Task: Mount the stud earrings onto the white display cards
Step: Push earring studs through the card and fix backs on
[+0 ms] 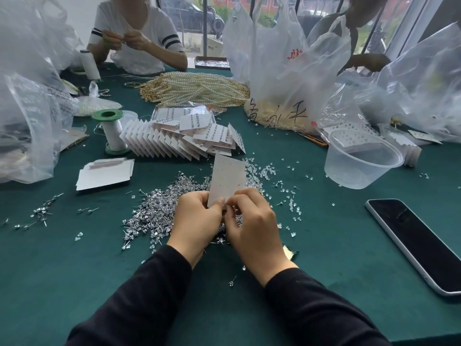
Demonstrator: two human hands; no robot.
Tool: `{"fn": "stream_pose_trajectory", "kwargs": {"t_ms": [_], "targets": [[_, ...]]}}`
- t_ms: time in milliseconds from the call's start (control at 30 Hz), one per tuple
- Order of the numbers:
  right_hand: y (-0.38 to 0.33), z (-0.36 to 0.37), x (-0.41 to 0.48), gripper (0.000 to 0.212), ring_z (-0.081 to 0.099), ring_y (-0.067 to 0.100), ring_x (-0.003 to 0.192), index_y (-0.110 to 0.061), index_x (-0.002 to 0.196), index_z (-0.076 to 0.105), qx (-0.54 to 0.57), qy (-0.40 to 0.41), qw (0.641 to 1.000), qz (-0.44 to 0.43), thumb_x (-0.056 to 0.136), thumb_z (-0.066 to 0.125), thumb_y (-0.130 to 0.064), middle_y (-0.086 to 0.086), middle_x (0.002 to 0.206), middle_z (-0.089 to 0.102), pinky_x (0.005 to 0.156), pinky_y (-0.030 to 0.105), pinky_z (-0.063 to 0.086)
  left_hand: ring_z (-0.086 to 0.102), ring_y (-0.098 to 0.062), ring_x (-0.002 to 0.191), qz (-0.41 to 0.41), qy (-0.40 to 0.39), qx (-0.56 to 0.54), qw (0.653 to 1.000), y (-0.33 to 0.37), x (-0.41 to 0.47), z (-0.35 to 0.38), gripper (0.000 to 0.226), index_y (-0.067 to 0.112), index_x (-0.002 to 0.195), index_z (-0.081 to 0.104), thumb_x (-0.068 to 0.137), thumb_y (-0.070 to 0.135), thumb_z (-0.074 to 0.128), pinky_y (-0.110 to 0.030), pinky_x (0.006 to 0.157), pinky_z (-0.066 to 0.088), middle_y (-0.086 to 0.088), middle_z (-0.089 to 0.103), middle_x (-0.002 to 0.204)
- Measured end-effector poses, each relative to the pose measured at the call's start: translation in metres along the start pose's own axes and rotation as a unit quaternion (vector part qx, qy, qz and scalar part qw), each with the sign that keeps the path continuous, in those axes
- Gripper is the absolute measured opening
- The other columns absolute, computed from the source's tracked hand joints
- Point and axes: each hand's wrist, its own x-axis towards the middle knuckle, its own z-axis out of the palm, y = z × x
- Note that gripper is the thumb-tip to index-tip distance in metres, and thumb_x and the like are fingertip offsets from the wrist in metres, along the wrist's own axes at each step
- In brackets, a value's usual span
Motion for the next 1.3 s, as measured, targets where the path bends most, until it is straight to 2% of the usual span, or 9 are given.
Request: {"fn": "stream_pose_trajectory", "kwargs": {"t_ms": [200,333,433,533,667,767,900,1167,1300], "targets": [[-0.001,-0.004,0.001,0.009,0.060,0.030,0.074,0.003,0.075,0.065,-0.021,0.051,0.998,-0.038,0.080,0.059,0.000,0.016,0.081,0.062,0.076,0.027,0.047,0.067,-0.014,0.068,0.023,-0.056,-0.068,0.996,0.007,-0.002,-0.003,0.024,0.012,0.065,0.071,0.086,0.010,0.059,-0.022,0.063,0.056,-0.002,0.073,0.069],[0.006,-0.015,0.004,0.004,0.058,0.024,0.080,0.004,0.078,0.067,-0.004,0.096,0.995,-0.036,0.076,0.064,0.005,0.014,0.082,0.063,0.080,0.021,0.044,0.068,-0.014,0.088,0.014,-0.178,-0.120,0.977,0.020,0.002,-0.021,0.041,0.019,0.086,0.075,0.078,0.050,0.050,-0.029,0.073,0.056,-0.001,0.074,0.092],[0.006,-0.025,0.006,0.003,0.058,0.019,0.082,0.003,0.079,0.066,0.040,0.127,0.991,-0.031,0.078,0.063,0.004,0.011,0.085,0.062,0.080,0.023,0.047,0.061,-0.017,0.090,0.150,-0.031,0.118,0.981,0.017,0.010,-0.036,0.035,0.026,0.102,0.067,0.084,0.049,0.049,-0.024,0.080,0.050,0.007,0.072,0.091],[0.007,-0.037,0.007,0.006,0.058,0.008,0.092,-0.005,0.084,0.063,0.138,0.151,0.979,-0.003,0.083,0.058,-0.002,0.001,0.094,0.060,0.085,0.019,0.046,0.043,-0.018,0.118,0.199,0.021,0.415,0.888,0.008,0.018,-0.045,0.026,0.025,0.102,0.068,0.080,0.038,0.064,-0.040,0.103,0.032,0.001,0.059,0.120],[0.009,-0.050,0.015,0.024,0.062,0.003,0.086,-0.023,0.082,0.063,0.369,0.163,0.894,0.195,0.085,0.057,0.001,-0.013,0.087,0.068,0.076,0.017,0.049,0.033,-0.014,0.125,0.144,-0.039,0.495,0.856,0.004,0.016,-0.040,0.012,0.035,0.085,0.070,0.079,0.043,0.064,-0.041,0.105,0.022,0.008,0.051,0.129],[0.014,-0.056,0.020,0.021,0.064,0.004,0.070,-0.016,0.078,0.063,0.524,0.139,0.775,0.325,0.087,0.052,0.001,-0.008,0.074,0.070,0.063,0.015,0.052,0.038,-0.011,0.119,0.148,-0.030,0.472,0.869,0.003,0.016,-0.038,0.010,0.033,0.082,0.070,0.079,0.041,0.065,-0.039,0.103,0.023,0.010,0.055,0.119],[0.016,-0.058,0.022,0.019,0.065,0.007,0.062,-0.011,0.080,0.060,0.599,0.102,0.689,0.394,0.088,0.049,0.002,0.000,0.070,0.070,0.055,0.018,0.052,0.045,-0.013,0.111,0.179,-0.025,0.453,0.873,0.003,0.017,-0.036,0.010,0.021,0.081,0.068,0.083,0.030,0.063,-0.036,0.103,0.030,0.005,0.060,0.108],[0.021,-0.057,0.022,0.016,0.065,0.014,0.060,-0.012,0.079,0.064,0.634,0.064,0.630,0.443,0.063,0.062,-0.009,0.006,0.072,0.071,0.056,0.021,0.055,0.051,-0.010,0.054,0.198,0.015,0.300,0.933,0.008,0.014,-0.035,0.009,0.012,0.079,0.059,0.088,0.011,0.056,-0.015,0.050,0.040,0.004,0.062,0.067],[0.018,-0.056,0.021,0.015,0.065,0.013,0.058,-0.011,0.079,0.063,0.630,0.023,0.637,0.444,0.064,0.063,-0.010,0.005,0.071,0.071,0.053,0.022,0.054,0.053,-0.008,0.053,0.178,0.007,0.288,0.941,0.008,0.012,-0.034,0.013,0.015,0.074,0.060,0.086,0.010,0.059,-0.014,0.049,0.040,0.004,0.064,0.065]]}}
